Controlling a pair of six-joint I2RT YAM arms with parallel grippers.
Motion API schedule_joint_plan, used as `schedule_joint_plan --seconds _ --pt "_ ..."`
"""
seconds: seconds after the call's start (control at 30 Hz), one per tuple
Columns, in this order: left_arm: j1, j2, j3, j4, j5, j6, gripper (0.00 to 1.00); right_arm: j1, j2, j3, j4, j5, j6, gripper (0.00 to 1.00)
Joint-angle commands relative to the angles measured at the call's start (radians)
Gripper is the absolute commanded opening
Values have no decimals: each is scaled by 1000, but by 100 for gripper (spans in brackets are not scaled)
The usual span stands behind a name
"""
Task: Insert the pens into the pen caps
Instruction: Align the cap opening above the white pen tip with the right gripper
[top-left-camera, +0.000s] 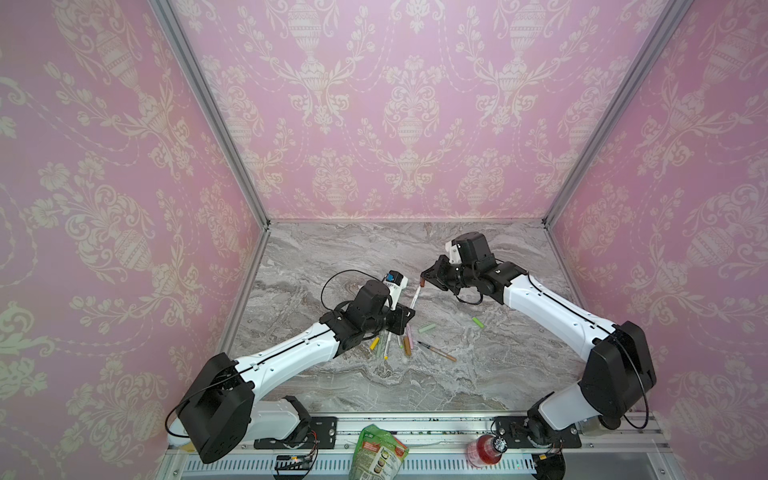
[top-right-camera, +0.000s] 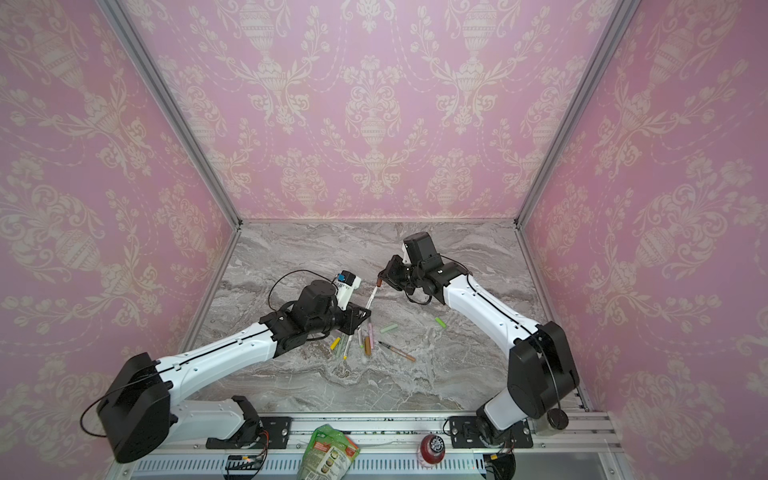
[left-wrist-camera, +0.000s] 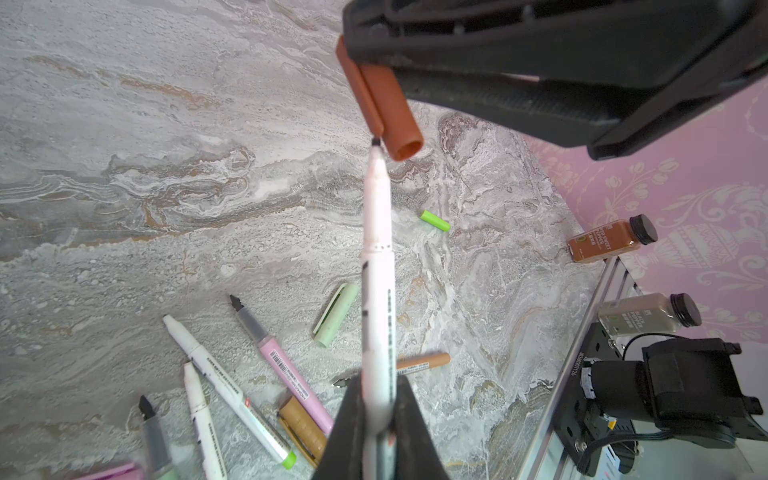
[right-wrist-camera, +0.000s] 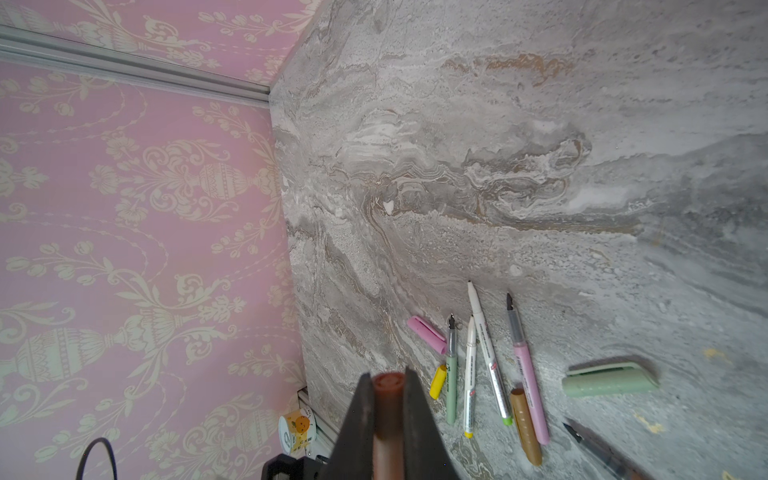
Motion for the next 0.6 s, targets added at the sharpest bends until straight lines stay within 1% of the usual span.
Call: schedule_joint_plan --seconds 0.0,0.4,0.57 --pt "-7 -10 -9 15 -19 -16 0 9 20 -11 14 3 8 0" --pt "-6 -21 -15 17 -28 -17 0 16 33 -13 22 1 11 0" --pt "-8 -22 -16 15 -24 -18 0 14 35 -4 8 17 0 0"
